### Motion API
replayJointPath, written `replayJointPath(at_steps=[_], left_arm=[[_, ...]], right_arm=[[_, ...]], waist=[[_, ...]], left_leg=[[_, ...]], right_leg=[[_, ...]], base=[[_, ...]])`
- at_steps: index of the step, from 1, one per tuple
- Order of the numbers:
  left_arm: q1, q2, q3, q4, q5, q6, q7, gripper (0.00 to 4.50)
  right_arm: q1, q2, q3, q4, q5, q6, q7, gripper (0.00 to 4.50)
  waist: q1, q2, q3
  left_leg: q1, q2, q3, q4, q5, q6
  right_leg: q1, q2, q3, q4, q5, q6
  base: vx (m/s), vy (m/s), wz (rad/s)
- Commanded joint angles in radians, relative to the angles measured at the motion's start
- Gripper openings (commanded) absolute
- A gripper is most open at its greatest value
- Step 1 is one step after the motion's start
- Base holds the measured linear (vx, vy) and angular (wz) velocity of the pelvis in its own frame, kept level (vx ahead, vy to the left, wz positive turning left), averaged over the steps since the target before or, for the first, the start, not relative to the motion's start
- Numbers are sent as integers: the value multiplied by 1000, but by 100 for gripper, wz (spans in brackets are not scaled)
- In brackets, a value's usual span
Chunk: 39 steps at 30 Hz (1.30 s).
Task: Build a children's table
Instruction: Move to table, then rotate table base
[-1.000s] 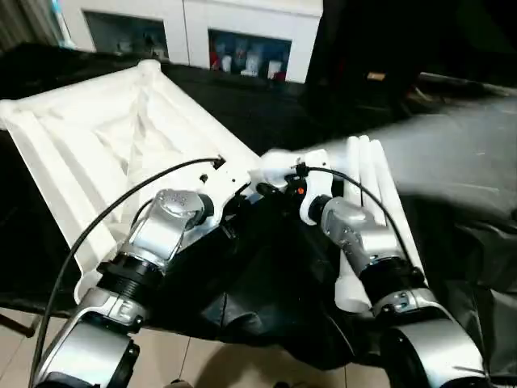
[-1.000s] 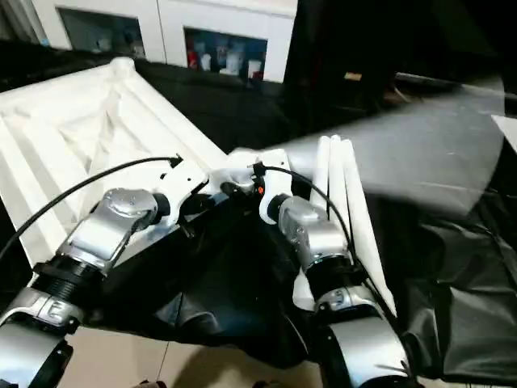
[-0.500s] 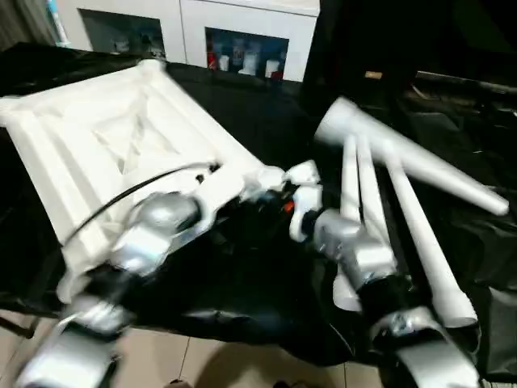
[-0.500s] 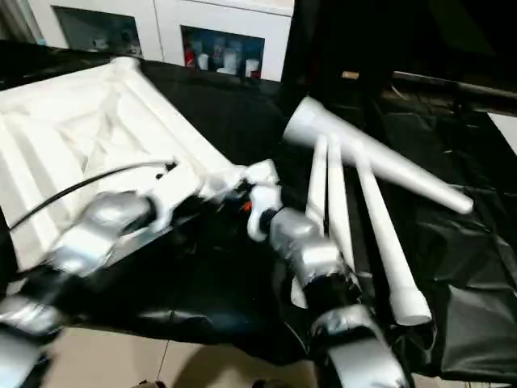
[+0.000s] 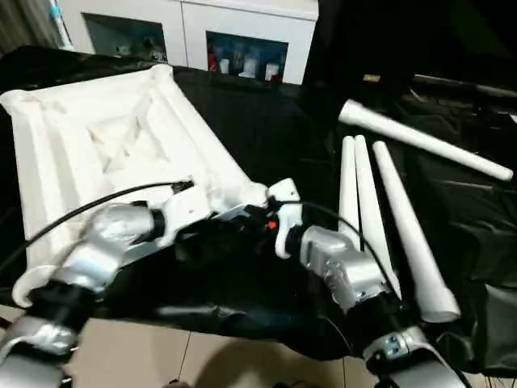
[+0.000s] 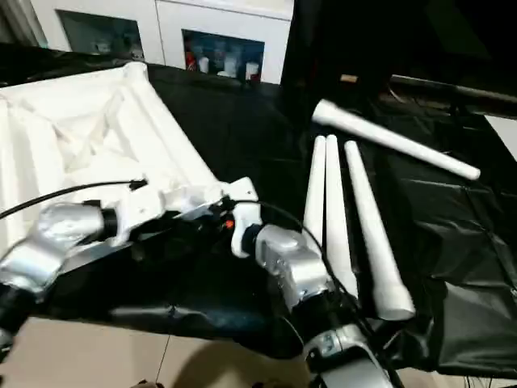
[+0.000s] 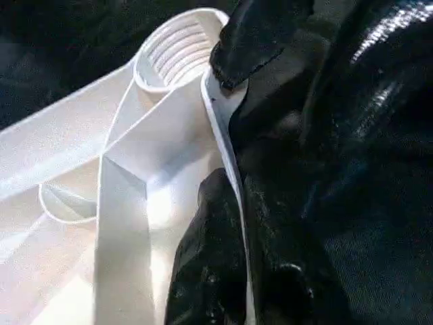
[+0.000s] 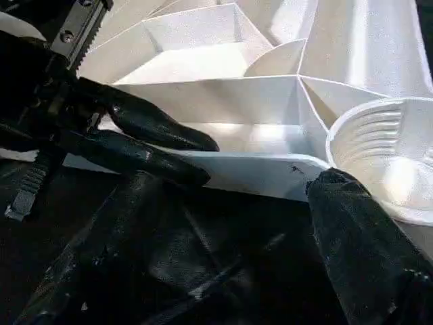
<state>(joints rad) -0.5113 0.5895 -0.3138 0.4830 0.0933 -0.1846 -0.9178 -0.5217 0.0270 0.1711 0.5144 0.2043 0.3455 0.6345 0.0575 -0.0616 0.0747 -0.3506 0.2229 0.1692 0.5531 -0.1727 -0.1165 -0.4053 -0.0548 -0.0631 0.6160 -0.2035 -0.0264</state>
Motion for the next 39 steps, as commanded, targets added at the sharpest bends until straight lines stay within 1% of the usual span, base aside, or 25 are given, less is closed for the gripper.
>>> replayJointPath(at_steps=[1, 3, 6, 10, 12, 13, 14, 15, 16, 17, 18, 19, 20, 21, 23, 24, 25, 26, 28, 30, 33, 35, 36, 38, 39], left_arm=[[1, -18, -108, -92, -28, -235, -222, 0], [-24, -30, -92, -62, -16, -274, -194, 0], [-53, -53, -66, -32, -14, -273, -152, 0], [-95, -76, -37, 47, 8, -205, -54, 0], [-102, -78, -34, 61, 16, -189, -33, 0], [-107, -94, -13, 68, 8, -115, 8, 0], [-107, -94, -13, 68, 8, -115, 8, 0], [-113, -112, 11, 78, -12, -54, 36, 0], [-116, -124, 27, 81, -28, -13, 49, 0], [-118, -139, 48, 81, -55, 39, 57, 0], [-118, -150, 65, 76, -84, 83, 56, 0], [-121, -165, 90, 77, -121, 135, 57, 48], [-124, -173, 108, 74, -146, 192, 55, 59], [-128, -180, 125, 75, -164, 242, 52, 59], [-131, -182, 132, 78, -168, 262, 51, 61], [-140, -181, 142, 84, -157, 301, 75, 71], [-143, -180, 145, 88, -152, 305, 83, 99], [-147, -180, 150, 93, -147, 310, 93, 103], [-153, -175, 155, 99, -137, 318, 104, 105], [-152, -159, 148, 101, -99, 309, 120, 133], [-146, -143, 126, 92, -78, 304, 114, 148], [-141, -139, 124, 78, -84, 322, 113, 157], [-132, -131, 119, 42, -93, 365, 98, 181], [-132, -130, 118, 38, -93, 371, 98, 185], [-125, -128, 111, -4, -94, 432, 90, 191]], right_arm=[[-20, -62, -107, 21, -29, -9, -108, 354], [-19, -62, -107, 17, -29, -6, -113, 354], [-21, -63, -105, 15, -26, -3, -119, 354], [-28, -70, -100, 17, -23, 6, -130, 354], [-29, -71, -99, 17, -24, 10, -132, 354], [-32, -75, -98, 21, -29, 13, -136, 354], [-32, -75, -98, 21, -29, 13, -136, 354], [-35, -76, -97, 24, -30, 14, -138, 354], [-37, -77, -98, 26, -31, 15, -139, 354], [-39, -78, -97, 28, -32, 16, -139, 354], [-41, -79, -96, 29, -33, 17, -140, 354], [-44, -81, -96, 30, -35, 22, -141, 344], [-45, -82, -94, 30, -37, 25, -141, 344], [-47, -84, -92, 30, -38, 30, -141, 344], [-47, -85, -91, 30, -39, 31, -141, 344], [-47, -86, -89, 30, -40, 32, -141, 344], [-48, -87, -87, 31, -39, 33, -142, 344], [-48, -88, -86, 32, -39, 33, -143, 344], [-50, -89, -83, 35, -38, 33, -145, 344], [-58, -93, -80, 45, -36, 32, -150, 344], [-63, -93, -81, 52, -38, 30, -150, 344], [-65, -92, -84, 50, -37, 28, -148, 344], [-68, -94, -90, 42, -35, 30, -144, 344], [-68, -94, -90, 41, -35, 30, -144, 344], [-70, -98, -97, 31, -35, 33, -140, 344]], waist=[[11, 34, -81], [14, 36, -83], [18, 35, -85], [32, 31, -87], [36, 30, -87], [35, 28, -87], [37, 29, -87], [36, 28, -87], [41, 30, -86], [41, 28, -85], [39, 23, -85], [42, 21, -84], [41, 21, -84], [42, 16, -84], [45, 18, -84], [43, 15, -83], [41, 13, -81], [39, 10, -81], [38, 11, -81], [37, 12, -82], [37, 15, -84], [38, 16, -85], [38, 17, -86], [39, 16, -86], [39, 17, -86]], left_leg=[[11, 9, 5, -49, -102, -21], [11, 8, 5, -47, -91, -23], [12, 7, 6, -45, -81, -24], [12, 7, 8, -42, -73, -25], [11, 8, 7, -40, -73, -27], [10, 8, 8, -40, -74, -27], [11, 8, 7, -40, -73, -29], [11, 8, 9, -39, -81, -29], [11, 9, 7, -39, -86, -30], [9, 8, 7, -39, -94, -33], [9, 8, 9, -39, -99, -35], [7, 7, 8, -39, -100, -33], [6, 7, 9, -38, -100, -35], [5, 6, 9, -37, -94, -33], [4, 5, 9, -36, -92, -32], [2, 2, 8, -36, -97, -28], [4, 2, 8, -37, -106, -24], [2, 3, 8, -37, -107, -21], [2, 4, 7, -36, -99, -14], [3, 5, 6, -36, -87, -7], [3, 5, 6, -35, -75, -7], [4, 5, 6, -34, -65, -8], [5, 5, 7, -33, -63, -8], [4, 4, 7, -33, -60, -5], [4, 6, 7, -33, -62, -6]], right_leg=[[65, -71, 54, -42, 106, -221], [65, -70, 53, -39, 128, -221], [66, -70, 53, -36, 154, -226], [67, -72, 54, -33, 157, -223], [68, -73, 54, -32, 156, -219], [68, -73, 55, -31, 158, -221], [67, -74, 54, -31, 153, -221], [66, -73, 55, -31, 144, -223], [66, -74, 54, -33, 127, -224], [66, -74, 54, -33, 109, -222], [66, -75, 54, -33, 101, -224], [68, -77, 55, -34, 83, -222], [68, -77, 55, -32, 80, -223], [68, -77, 55, -33, 77, -227], [68, -76, 55, -36, 68, -226], [71, -74, 54, -37, 56, -214], [69, -74, 54, -39, 29, -203], [70, -74, 54, -41, 19, -199], [69, -76, 54, -42, 0, -191], [67, -74, 54, -41, 15, -191], [68, -74, 53, -37, 40, -196], [68, -73, 52, -34, 64, -201], [67, -72, 52, -32, 77, -206], [67, -72, 52, -32, 83, -212], [68, -74, 52, -31, 85, -215]], base=[[0, 0, 0], [0, 0, 0], [0, 0, 0], [0, 0, 0], [0, 0, 0], [0, 0, 0], [0, 0, 0], [0, 0, 0], [0, 0, 0], [0, 0, 0], [0, 0, 0], [0, 0, 0], [0, 0, 0], [0, 0, 0], [0, 0, 0], [0, 0, 0], [0, 0, 0], [0, 0, 0], [0, 0, 0], [0, 0, 0], [0, 0, 0], [0, 0, 0], [0, 0, 0], [0, 0, 0], [0, 0, 0]])
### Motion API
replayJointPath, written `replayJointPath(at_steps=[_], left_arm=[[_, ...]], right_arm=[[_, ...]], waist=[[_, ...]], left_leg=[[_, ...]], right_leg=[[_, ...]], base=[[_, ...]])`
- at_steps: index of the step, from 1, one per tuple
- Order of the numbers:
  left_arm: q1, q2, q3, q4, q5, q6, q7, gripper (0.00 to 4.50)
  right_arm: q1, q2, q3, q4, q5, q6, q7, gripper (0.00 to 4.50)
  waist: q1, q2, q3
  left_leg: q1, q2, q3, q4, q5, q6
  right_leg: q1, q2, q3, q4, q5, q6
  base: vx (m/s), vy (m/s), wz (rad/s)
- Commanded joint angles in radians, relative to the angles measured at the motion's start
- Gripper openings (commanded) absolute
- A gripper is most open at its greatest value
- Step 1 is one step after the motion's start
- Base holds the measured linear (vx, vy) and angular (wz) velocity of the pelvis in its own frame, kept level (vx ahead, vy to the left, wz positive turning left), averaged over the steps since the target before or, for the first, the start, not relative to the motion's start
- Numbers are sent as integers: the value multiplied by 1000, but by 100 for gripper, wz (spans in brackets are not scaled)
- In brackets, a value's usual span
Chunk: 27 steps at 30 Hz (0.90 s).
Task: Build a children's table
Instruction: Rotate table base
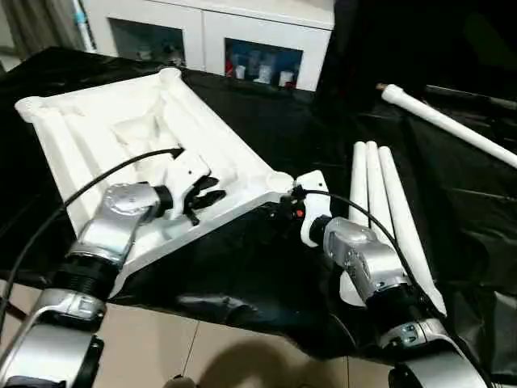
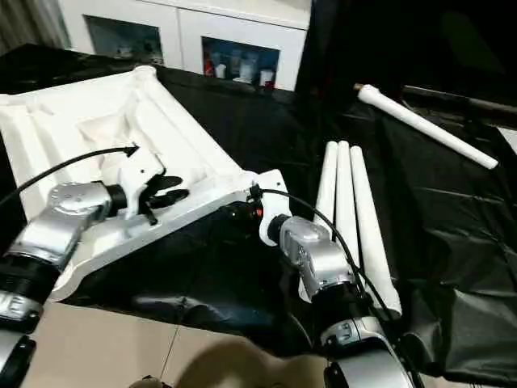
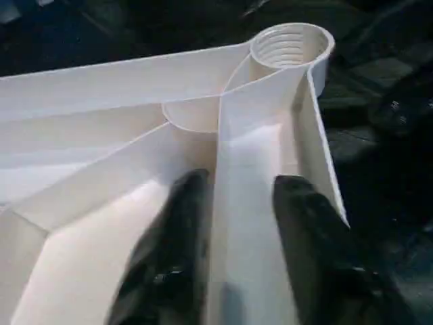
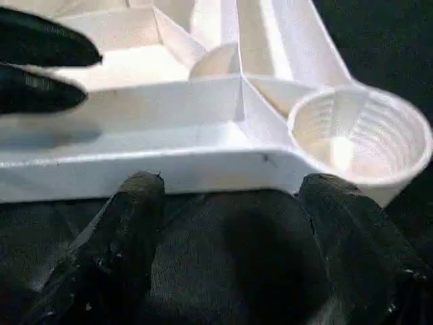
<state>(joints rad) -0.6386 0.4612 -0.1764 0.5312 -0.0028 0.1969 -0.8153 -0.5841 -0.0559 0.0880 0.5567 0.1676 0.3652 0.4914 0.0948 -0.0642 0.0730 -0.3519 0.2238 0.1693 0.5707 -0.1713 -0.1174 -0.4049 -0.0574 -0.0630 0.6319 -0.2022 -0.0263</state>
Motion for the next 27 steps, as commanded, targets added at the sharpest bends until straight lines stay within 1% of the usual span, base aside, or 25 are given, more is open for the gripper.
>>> replayJointPath(at_steps=[1, 2, 3, 4, 5, 6, 7, 8, 9, 10, 11, 12, 13, 14, 15, 16, 17, 18, 19, 20, 22, 23, 25, 26, 27], left_arm=[[4, 1, -28, -59, 2, 60, -13, 203], [11, -1, -38, -101, -1, 123, -20, 203], [18, -6, -49, -136, 6, 170, -21, 227], [23, -13, -57, -158, 9, 199, -22, 228], [28, -22, -65, -179, 13, 226, -19, 237], [34, -34, -76, -204, 11, 260, -16, 237], [38, -42, -83, -221, 8, 285, -15, 253], [38, -42, -83, -221, 8, 285, -15, 253], [39, -47, -99, -220, 25, 303, -6, 253], [37, -47, -112, -198, 50, 295, 3, 253], [35, -46, -121, -182, 67, 285, 8, 253], [34, -40, -136, -161, 95, 272, 15, 253], [34, -34, -146, -148, 112, 261, 17, 253], [33, -31, -151, -143, 120, 257, 18, 253], [34, -25, -156, -143, 122, 259, 18, 239], [33, -20, -158, -140, 122, 260, 19, 228], [33, -20, -158, -140, 122, 260, 19, 217], [29, -11, -158, -135, 118, 268, 17, 212], [27, -7, -157, -130, 115, 267, 13, 212], [26, -7, -157, -129, 115, 267, 13, 188], [17, 5, -155, -113, 120, 258, -8, 178], [15, 6, -153, -109, 118, 243, -16, 174], [12, 7, -145, -104, 110, 227, -32, 161], [10, 13, -141, -103, 96, 181, -67, 150], [9, 16, -141, -100, 94, 166, -74, 140]], right_arm=[[-8, -16, -14, -13, 1, 14, 3, 344], [-9, -24, -17, -24, -1, 18, 4, 344], [-11, -32, -18, -31, -5, 21, 2, 344], [-12, -42, -16, -38, -9, 26, 2, 344], [-12, -53, -13, -46, -15, 35, 1, 344], [-10, -72, -5, -57, -27, 46, 3, 344], [-8, -84, 0, -66, -34, 53, 5, 344], [-8, -84, 0, -66, -34, 53, 5, 344], [1, -108, 6, -93, -44, 74, 10, 344], [12, -127, 8, -123, -46, 93, 17, 344], [20, -139, 9, -142, -47, 103, 23, 344], [34, -157, 9, -174, -49, 119, 30, 344], [46, -169, 9, -200, -48, 131, 36, 344], [52, -174, 8, -212, -47, 137, 39, 344], [62, -181, 7, -231, -44, 146, 43, 344], [73, -188, 7, -252, -39, 155, 47, 344], [73, -188, 7, -252, -39, 155, 47, 344], [95, -205, 9, -288, -33, 170, 59, 344], [102, -211, 11, -298, -32, 173, 63, 344], [103, -212, 11, -299, -32, 174, 63, 344], [127, -228, 15, -341, -32, 198, 71, 344], [131, -230, 16, -347, -32, 200, 72, 344], [136, -234, 17, -356, -31, 204, 74, 344], [139, -236, 16, -361, -29, 202, 77, 344], [140, -236, 15, -365, -30, 203, 78, 344]], waist=[[3, 21, -85], [4, 19, -84], [5, 19, -84], [5, 19, -85], [6, 19, -84], [7, 20, -83], [8, 21, -84], [8, 19, -83], [10, 23, -83], [10, 25, -85], [10, 22, -84], [12, 28, -84], [12, 26, -84], [12, 24, -85], [13, 25, -88], [12, 30, -86], [11, 28, -85], [13, 31, -85], [12, 30, -85], [13, 31, -85], [12, 33, -82], [15, 33, -83], [15, 33, -83], [15, 34, -83], [16, 35, -84]], left_leg=[[6, 6, 7, -51, -63, -6], [5, 4, 7, -50, -63, -4], [5, 5, 7, -50, -66, -6], [5, 6, 7, -51, -66, -9], [5, 5, 7, -50, -65, -7], [4, 4, 8, -49, -65, -9], [4, 3, 8, -49, -63, -11], [4, 3, 8, -49, -65, -12], [3, 1, 7, -49, -66, -12], [3, -1, 7, -47, -69, -10], [2, -1, 6, -47, -66, -9], [1, -2, 3, -48, -67, -8], [3, -3, 4, -47, -67, -6], [4, -3, 3, -47, -72, -5], [3, -1, 1, -48, -76, -8], [3, -2, 2, -47, -92, -12], [3, -2, 2, -48, -97, -12], [4, -1, 2, -48, -108, -13], [4, -1, 2, -48, -110, -13], [5, -1, 2, -48, -111, -13], [5, -2, 1, -50, -127, -15], [7, -2, 1, -49, -129, -16], [6, -1, 2, -49, -139, -18], [6, 0, 1, -49, -138, -19], [5, -1, 2, -49, -140, -19]], right_leg=[[69, -72, 52, -46, 86, -217], [68, -71, 51, -49, 81, -218], [68, -71, 51, -48, 76, -219], [70, -72, 51, -46, 72, -220], [68, -71, 51, -49, 69, -219], [70, -70, 52, -50, 67, -218], [71, -69, 52, -50, 71, -215], [71, -68, 52, -50, 70, -213], [72, -67, 51, -51, 66, -209], [72, -65, 52, -53, 70, -204], [74, -63, 51, -53, 74, -199], [76, -64, 51, -53, 72, -191], [75, -62, 51, -57, 78, -179], [75, -62, 51, -57, 75, -176], [77, -66, 51, -55, 68, -181], [75, -66, 50, -58, 55, -189], [75, -65, 51, -58, 51, -191], [74, -66, 50, -59, 34, -194], [74, -65, 50, -60, 30, -195], [73, -65, 50, -60, 29, -196], [72, -63, 49, -64, -2, -188], [71, -64, 49, -65, -9, -187], [70, -66, 50, -67, -35, -186], [70, -67, 50, -67, -39, -187], [69, -67, 50, -69, -44, -186]], base=[[0, 0, 0], [0, 0, 0], [0, 0, 0], [0, 0, 0], [0, 0, 0], [0, 0, 0], [0, 0, 0], [0, 0, 0], [0, 0, 0], [0, 0, 0], [0, 0, 0], [0, 0, 0], [0, 0, 0], [0, 0, 0], [0, 0, 0], [0, 0, 0], [0, 0, 0], [0, 0, 0], [0, 0, 0], [0, 0, 0], [0, 0, 0], [0, 0, 0], [0, 0, 0], [0, 0, 0], [0, 0, 0]])
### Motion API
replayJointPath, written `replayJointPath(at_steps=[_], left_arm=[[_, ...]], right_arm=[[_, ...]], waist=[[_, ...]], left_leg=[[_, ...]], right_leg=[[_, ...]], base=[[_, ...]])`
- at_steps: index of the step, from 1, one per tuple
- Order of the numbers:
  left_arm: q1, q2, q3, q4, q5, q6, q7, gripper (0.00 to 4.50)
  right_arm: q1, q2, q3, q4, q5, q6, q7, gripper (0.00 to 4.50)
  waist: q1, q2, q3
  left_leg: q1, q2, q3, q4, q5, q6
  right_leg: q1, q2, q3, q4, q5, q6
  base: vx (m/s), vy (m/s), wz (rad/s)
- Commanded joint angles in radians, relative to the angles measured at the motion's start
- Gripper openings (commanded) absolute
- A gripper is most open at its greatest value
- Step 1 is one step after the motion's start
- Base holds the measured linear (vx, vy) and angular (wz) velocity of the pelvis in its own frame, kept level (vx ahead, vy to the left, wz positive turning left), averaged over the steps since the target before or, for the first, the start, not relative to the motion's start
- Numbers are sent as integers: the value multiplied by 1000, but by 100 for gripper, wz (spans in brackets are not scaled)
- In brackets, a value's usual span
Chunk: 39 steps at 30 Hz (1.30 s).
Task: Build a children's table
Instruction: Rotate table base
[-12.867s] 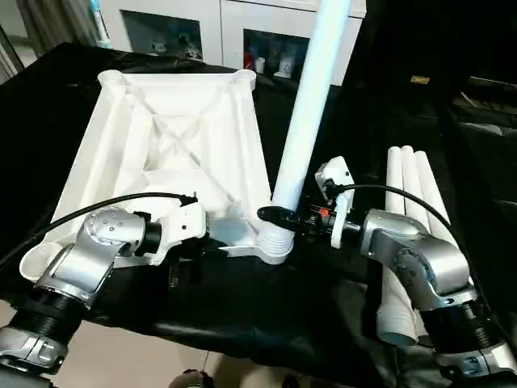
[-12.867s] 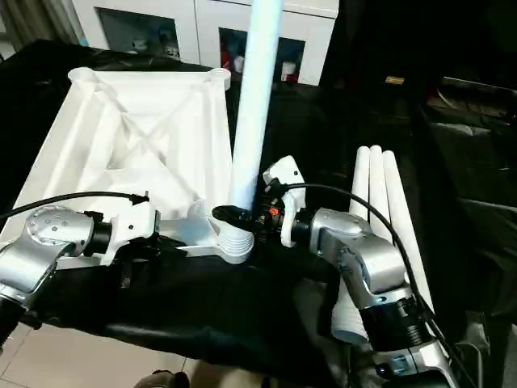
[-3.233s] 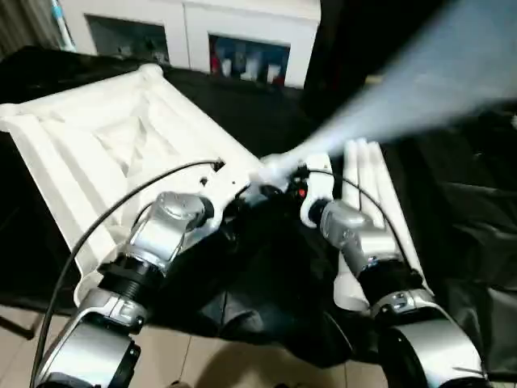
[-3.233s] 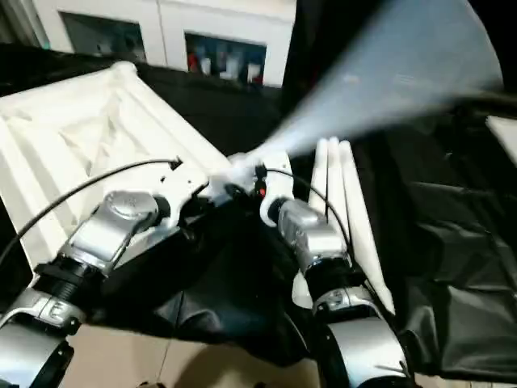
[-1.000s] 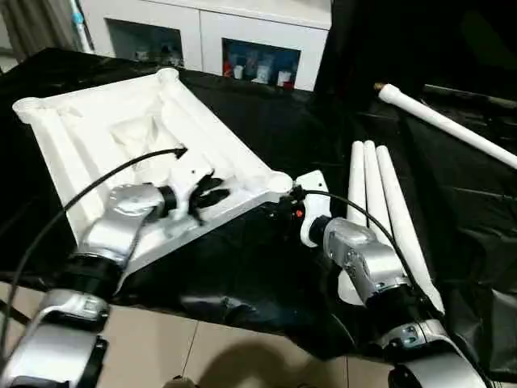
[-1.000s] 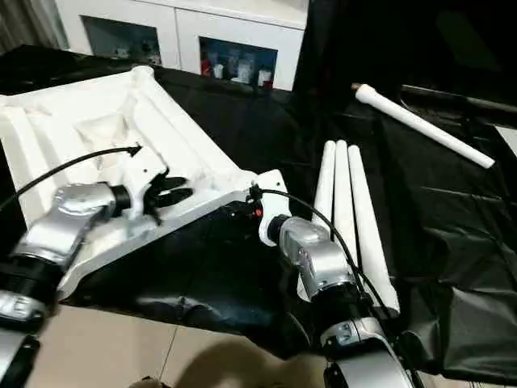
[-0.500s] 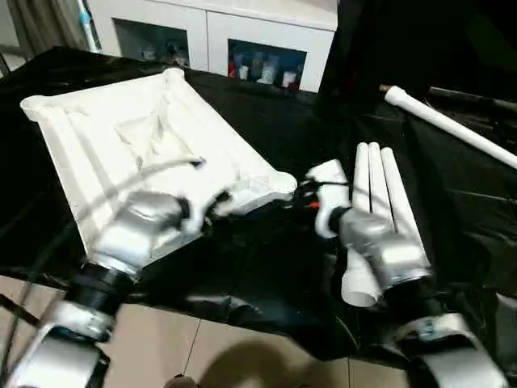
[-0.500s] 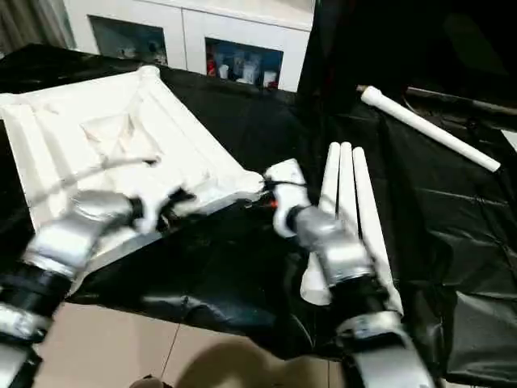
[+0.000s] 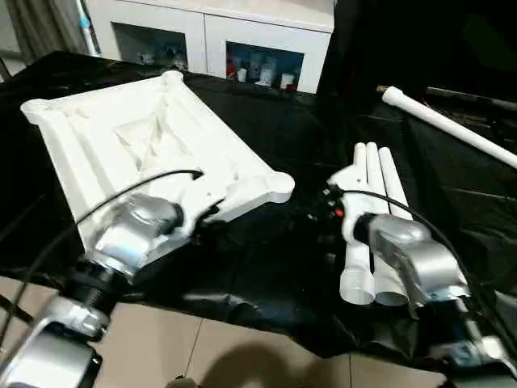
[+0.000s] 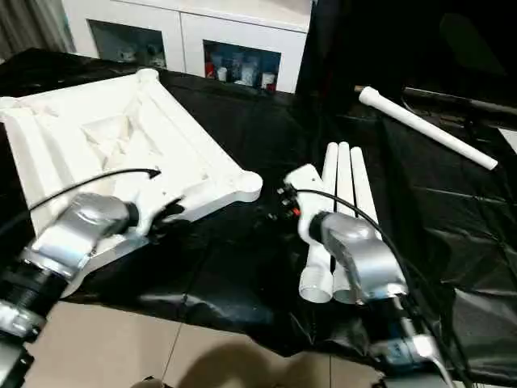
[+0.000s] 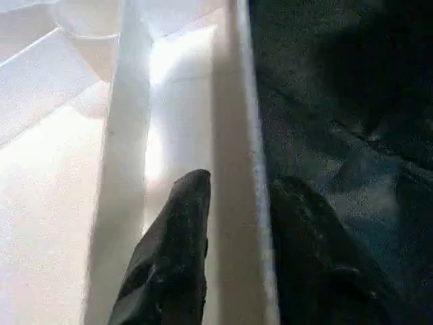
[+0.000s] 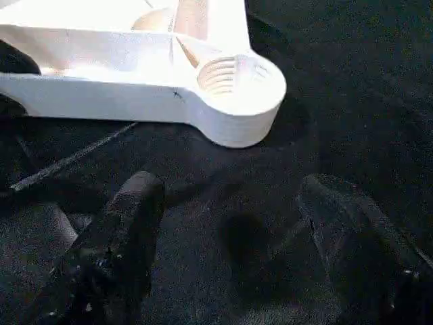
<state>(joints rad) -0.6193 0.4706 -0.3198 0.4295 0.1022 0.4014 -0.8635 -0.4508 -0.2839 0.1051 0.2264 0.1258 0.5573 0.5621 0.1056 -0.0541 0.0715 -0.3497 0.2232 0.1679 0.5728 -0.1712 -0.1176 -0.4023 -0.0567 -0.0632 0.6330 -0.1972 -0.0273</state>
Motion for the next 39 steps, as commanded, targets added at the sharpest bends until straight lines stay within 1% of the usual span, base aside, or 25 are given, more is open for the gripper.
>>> replayJointPath(at_steps=[1, 2, 5, 8, 9, 10, 11, 12, 14, 15, 18, 20, 21, 22, 23, 25, 26, 27, 29, 31, 32, 34, 37, 38, 39], left_arm=[[-11, 16, -2, 9, -15, -85, -49, 136], [-11, 20, -4, 13, -17, -112, -61, 133], [11, 48, -14, 7, -48, -294, -154, 104], [15, 67, -28, 23, -49, -399, -193, 85], [14, 68, -27, 30, -51, -416, -201, 85], [14, 68, -26, 35, -54, -432, -210, 60], [12, 67, -23, 41, -58, -448, -221, 55], [8, 68, -26, 52, -48, -449, -223, 53], [2, 71, -31, 69, -34, -460, -222, 40], [-10, 77, -45, 111, 4, -480, -191, 16], [-23, 60, -26, 144, 24, -481, -111, 11], [-27, 19, 32, 135, -35, -427, -83, 11], [-29, -2, 60, 123, -73, -389, -83, 26], [-32, -17, 82, 116, -95, -368, -69, 26], [-32, -17, 82, 116, -95, -368, -69, 46], [-28, -47, 116, 75, -142, -282, -53, 50], [-22, -62, 127, 45, -160, -238, -47, 64], [-15, -76, 132, 16, -172, -196, -37, 77], [-11, -96, 137, -6, -172, -146, -10, 92], [-27, -116, 139, 27, -133, -102, 58, 99], [-42, -123, 122, 72, -79, -82, 105, 122], [-46, -123, 114, 87, -65, -73, 115, 136], [-55, -119, 90, 98, -42, -6, 124, 143], [-57, -119, 89, 99, -41, -1, 126, 168], [-71, -119, 86, 113, -33, 33, 147, 168]], right_arm=[[9, -9, -3, -39, 12, 13, 9, 344], [10, -9, -4, -41, 12, 15, 10, 344], [15, -12, -3, -49, 11, 17, 14, 344], [22, -17, -1, -57, 11, 20, 16, 344], [24, -18, 1, -59, 11, 20, 16, 344], [25, -19, 2, -61, 11, 21, 16, 344], [29, -19, 4, -64, 11, 22, 16, 344], [31, -19, 5, -67, 10, 24, 17, 344], [34, -19, 5, -70, 8, 25, 19, 344], [36, -17, 7, -74, 6, 28, 20, 344], [36, -17, 7, -79, 7, 31, 20, 344], [40, -18, 7, -85, 8, 32, 20, 344], [42, -18, 7, -87, 8, 32, 20, 344], [43, -18, 7, -89, 9, 33, 20, 344], [43, -18, 7, -89, 9, 33, 20, 344], [47, -19, 6, -92, 9, 33, 20, 344], [51, -19, 6, -95, 9, 36, 19, 344], [54, -19, 6, -98, 9, 38, 19, 344], [57, -18, 8, -101, 9, 41, 19, 344], [57, -17, 10, -100, 8, 42, 20, 344], [55, -16, 11, -98, 9, 44, 21, 344], [54, -14, 14, -97, 9, 45, 20, 344], [51, -23, 25, -106, 16, 60, 42, 344], [51, -24, 26, -108, 17, 61, 46, 344], [57, -42, 37, -129, 25, 69, 77, 344]], waist=[[7, 25, -82], [8, 25, -82], [9, 25, -84], [9, 24, -85], [11, 27, -86], [11, 24, -84], [11, 21, -84], [11, 23, -84], [10, 21, -82], [10, 22, -82], [8, 22, -82], [9, 22, -82], [10, 23, -83], [12, 21, -82], [12, 21, -82], [13, 18, -82], [11, 15, -82], [13, 17, -82], [15, 14, -82], [12, 13, -81], [8, 12, -81], [9, 11, -81], [7, 14, -82], [9, 15, -83], [11, 19, -84]], left_leg=[[3, 1, 2, -51, -139, -19], [2, 1, 2, -51, -138, -19], [2, 1, 1, -52, -133, -21], [3, 2, 3, -52, -119, -25], [5, 3, 3, -51, -121, -26], [4, 3, 4, -51, -125, -25], [4, 2, 5, -52, -126, -25], [4, 3, 4, -52, -129, -29], [4, 2, 4, -53, -140, -30], [6, 2, 4, -53, -148, -30], [6, 5, 3, -54, -157, -35], [5, 5, 4, -53, -160, -38], [5, 5, 4, -51, -154, -39], [5, 4, 5, -51, -155, -36], [4, 3, 5, -50, -157, -37], [3, 2, 4, -50, -153, -31], [3, 5, 5, -50, -153, -32], [4, 6, 5, -49, -146, -28], [-1, 3, 5, -48, -130, -17], [-3, 2, 5, -48, -129, -14], [-2, 0, 5, -48, -132, -9], [-3, -1, 3, -48, -125, -5], [0, 1, 2, -47, -125, -5], [0, 1, 2, -47, -123, -4], [0, 2, 2, -47, -125, -3]], right_leg=[[66, -68, 50, -69, -43, -187], [66, -68, 50, -69, -40, -185], [67, -69, 50, -65, -20, -186], [66, -67, 50, -58, 24, -194], [64, -68, 50, -58, 26, -195], [65, -67, 50, -58, 23, -195], [65, -68, 50, -59, 16, -192], [66, -69, 50, -57, 8, -189], [65, -70, 51, -61, -18, -179], [63, -68, 51, -64, -44, -167], [63, -71, 52, -65, -64, -162], [63, -72, 51, -65, -70, -167], [64, -74, 51, -63, -60, -178], [62, -72, 51, -65, -58, -186], [62, -72, 51, -63, -58, -188], [64, -72, 50, -65, -66, -185], [64, -73, 50, -62, -61, -187], [63, -74, 50, -62, -54, -195], [66, -71, 49, -62, -45, -193], [67, -69, 49, -64, -50, -185], [67, -66, 49, -69, -70, -165], [68, -70, 49, -72, -92, -147], [66, -68, 49, -69, -81, -157], [65, -69, 49, -69, -76, -160], [65, -68, 48, -68, -56, -170]], base=[[0, 0, 0], [0, 0, 0], [0, 0, 0], [0, 0, 0], [0, 0, 0], [0, 0, 0], [0, 0, 0], [0, 0, 0], [0, 0, 0], [0, 0, 0], [0, 0, 0], [0, 0, 0], [0, 0, 0], [0, 0, 0], [0, 0, 0], [0, 0, 0], [0, 0, 0], [0, 0, 0], [0, 0, 0], [0, 0, 0], [0, 0, 0], [0, 0, 0], [0, 0, 0], [0, 0, 0], [0, 0, 0]])
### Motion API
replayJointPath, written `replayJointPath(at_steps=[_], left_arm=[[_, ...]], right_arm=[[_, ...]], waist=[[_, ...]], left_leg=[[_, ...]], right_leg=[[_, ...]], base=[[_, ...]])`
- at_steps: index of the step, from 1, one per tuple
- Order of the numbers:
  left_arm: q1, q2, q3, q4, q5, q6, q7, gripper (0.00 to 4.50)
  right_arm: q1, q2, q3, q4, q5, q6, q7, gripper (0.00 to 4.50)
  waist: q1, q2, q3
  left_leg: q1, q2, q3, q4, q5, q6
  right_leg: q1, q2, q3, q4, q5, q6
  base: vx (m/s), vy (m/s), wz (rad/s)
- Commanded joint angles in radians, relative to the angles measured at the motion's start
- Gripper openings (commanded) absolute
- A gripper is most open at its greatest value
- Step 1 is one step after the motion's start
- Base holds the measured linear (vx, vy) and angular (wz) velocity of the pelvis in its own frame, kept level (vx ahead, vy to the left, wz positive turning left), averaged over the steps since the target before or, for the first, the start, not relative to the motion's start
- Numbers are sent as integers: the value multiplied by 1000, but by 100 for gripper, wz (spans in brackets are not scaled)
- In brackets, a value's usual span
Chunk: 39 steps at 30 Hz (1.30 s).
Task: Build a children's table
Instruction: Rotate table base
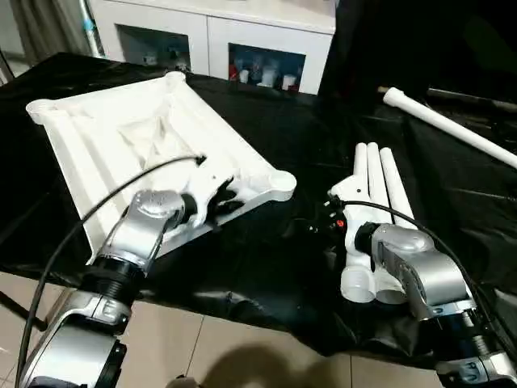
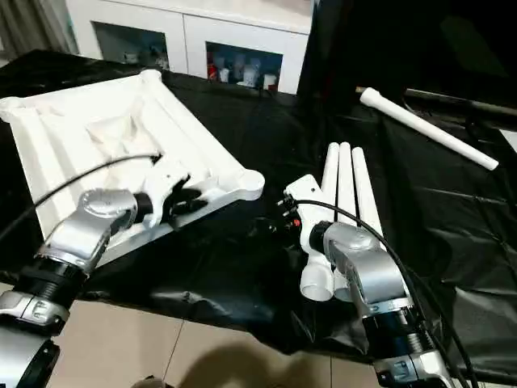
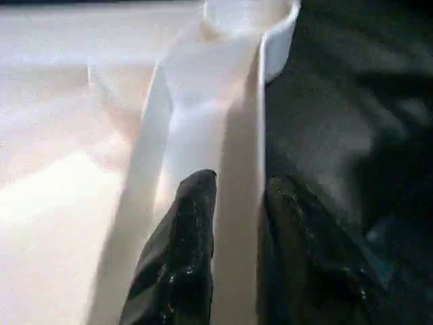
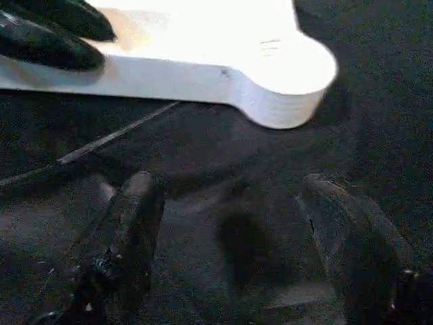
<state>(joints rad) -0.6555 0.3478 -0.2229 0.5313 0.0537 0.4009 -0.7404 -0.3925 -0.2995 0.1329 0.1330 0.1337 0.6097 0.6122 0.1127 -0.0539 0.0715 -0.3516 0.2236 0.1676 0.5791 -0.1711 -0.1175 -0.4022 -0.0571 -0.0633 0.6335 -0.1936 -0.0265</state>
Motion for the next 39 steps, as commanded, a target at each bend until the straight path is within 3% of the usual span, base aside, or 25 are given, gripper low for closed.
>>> replayJointPath(at_steps=[1, 6, 11, 20, 31, 36, 39], left_arm=[[-35, 4, -11, 8, 15, 41, 28, 176], [-29, 9, -33, -24, 5, 81, -20, 216], [-39, 11, -44, 0, 28, 91, -37, 220], [-84, 31, -55, 79, 37, 74, -55, 137], [-121, 37, -79, 191, 59, 31, -110, 70], [-137, 58, -120, 234, 72, -47, -201, 20], [-139, 65, -126, 247, 73, -98, -242, 6]], right_arm=[[0, -30, 11, -39, 17, 17, 31, 344], [7, -36, 9, -47, 18, 21, 34, 344], [6, -34, 6, -42, 13, 22, 30, 344], [2, -41, 6, -46, 19, 26, 27, 344], [12, -56, 8, -71, 23, 37, 36, 344], [19, -64, 8, -86, 24, 43, 38, 344], [21, -67, 8, -88, 25, 43, 38, 344]], waist=[[5, 17, -84], [8, 20, -82], [7, 23, -83], [8, 28, -84], [5, 28, -78], [4, 31, -78], [4, 33, -80]], left_leg=[[2, 2, 2, -53, -120, -3], [2, 0, 1, -53, -141, -6], [1, 0, 1, -53, -138, -9], [2, -1, 0, -53, -143, -12], [3, -3, 1, -54, -171, -7], [2, -3, 0, -56, -166, -6], [2, -2, 0, -55, -160, -6]], right_leg=[[66, -67, 49, -67, -47, -173], [66, -70, 49, -71, -66, -181], [66, -69, 48, -71, -59, -181], [67, -69, 48, -70, -42, -190], [65, -70, 48, -83, -142, -163], [64, -70, 48, -87, -160, -151], [64, -70, 48, -82, -127, -164]], base=[[0, 0, 0], [0, 0, 0], [0, 0, 0], [0, 0, 0], [0, 0, 0], [0, 0, 0], [0, 0, 0]])
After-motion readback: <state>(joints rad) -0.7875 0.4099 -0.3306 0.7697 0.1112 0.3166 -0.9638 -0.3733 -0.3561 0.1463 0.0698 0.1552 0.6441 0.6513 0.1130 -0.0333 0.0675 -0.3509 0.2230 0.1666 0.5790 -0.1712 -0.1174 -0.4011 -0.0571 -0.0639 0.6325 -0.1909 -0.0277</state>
